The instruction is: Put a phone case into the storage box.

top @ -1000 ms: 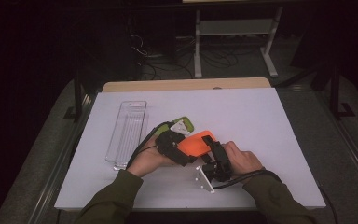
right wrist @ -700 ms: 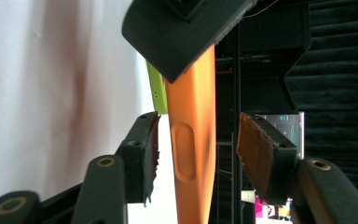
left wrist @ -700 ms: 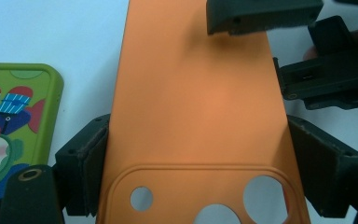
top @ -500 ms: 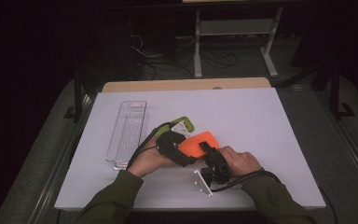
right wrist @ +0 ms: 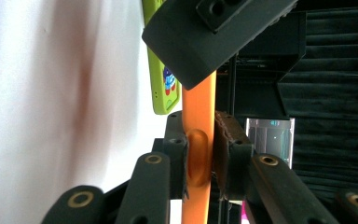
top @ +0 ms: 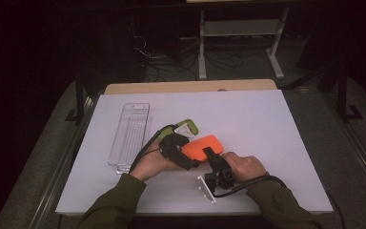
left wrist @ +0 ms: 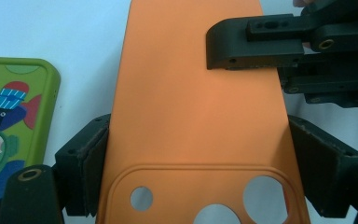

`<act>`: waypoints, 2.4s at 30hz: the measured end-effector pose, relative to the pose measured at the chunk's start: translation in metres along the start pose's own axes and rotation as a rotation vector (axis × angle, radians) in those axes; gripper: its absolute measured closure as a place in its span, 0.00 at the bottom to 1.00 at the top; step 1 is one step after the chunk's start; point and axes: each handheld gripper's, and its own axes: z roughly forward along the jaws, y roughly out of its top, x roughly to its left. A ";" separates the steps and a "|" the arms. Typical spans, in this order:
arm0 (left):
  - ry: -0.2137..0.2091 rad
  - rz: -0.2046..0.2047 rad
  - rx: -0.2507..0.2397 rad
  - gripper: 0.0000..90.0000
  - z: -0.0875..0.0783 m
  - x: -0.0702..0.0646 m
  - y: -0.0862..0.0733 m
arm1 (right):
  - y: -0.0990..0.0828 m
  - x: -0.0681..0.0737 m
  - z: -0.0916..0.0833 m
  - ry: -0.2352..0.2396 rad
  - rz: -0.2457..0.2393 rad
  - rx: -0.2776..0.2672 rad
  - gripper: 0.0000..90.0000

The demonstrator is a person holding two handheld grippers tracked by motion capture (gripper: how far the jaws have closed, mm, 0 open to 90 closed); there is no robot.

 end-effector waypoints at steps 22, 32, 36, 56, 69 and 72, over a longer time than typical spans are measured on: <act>-0.075 -0.015 -0.090 0.00 -0.016 0.006 -0.001 | -0.002 -0.006 -0.002 -0.025 0.018 0.019 0.92; -0.068 0.006 -0.113 0.00 -0.034 0.016 -0.006 | -0.010 -0.013 0.002 0.013 0.124 0.057 0.92; -0.059 0.002 -0.099 0.00 -0.037 0.020 -0.009 | -0.013 -0.017 0.003 0.033 0.169 0.074 0.92; -0.017 -0.026 -0.074 0.00 -0.039 0.028 -0.015 | -0.030 -0.033 0.010 0.163 0.475 0.146 0.92; 0.021 -0.016 -0.079 0.00 -0.041 0.032 -0.015 | -0.039 -0.044 0.012 0.234 0.737 0.158 0.92; 0.023 -0.023 -0.071 0.00 -0.041 0.032 -0.016 | -0.043 -0.047 0.013 0.265 0.807 0.150 0.92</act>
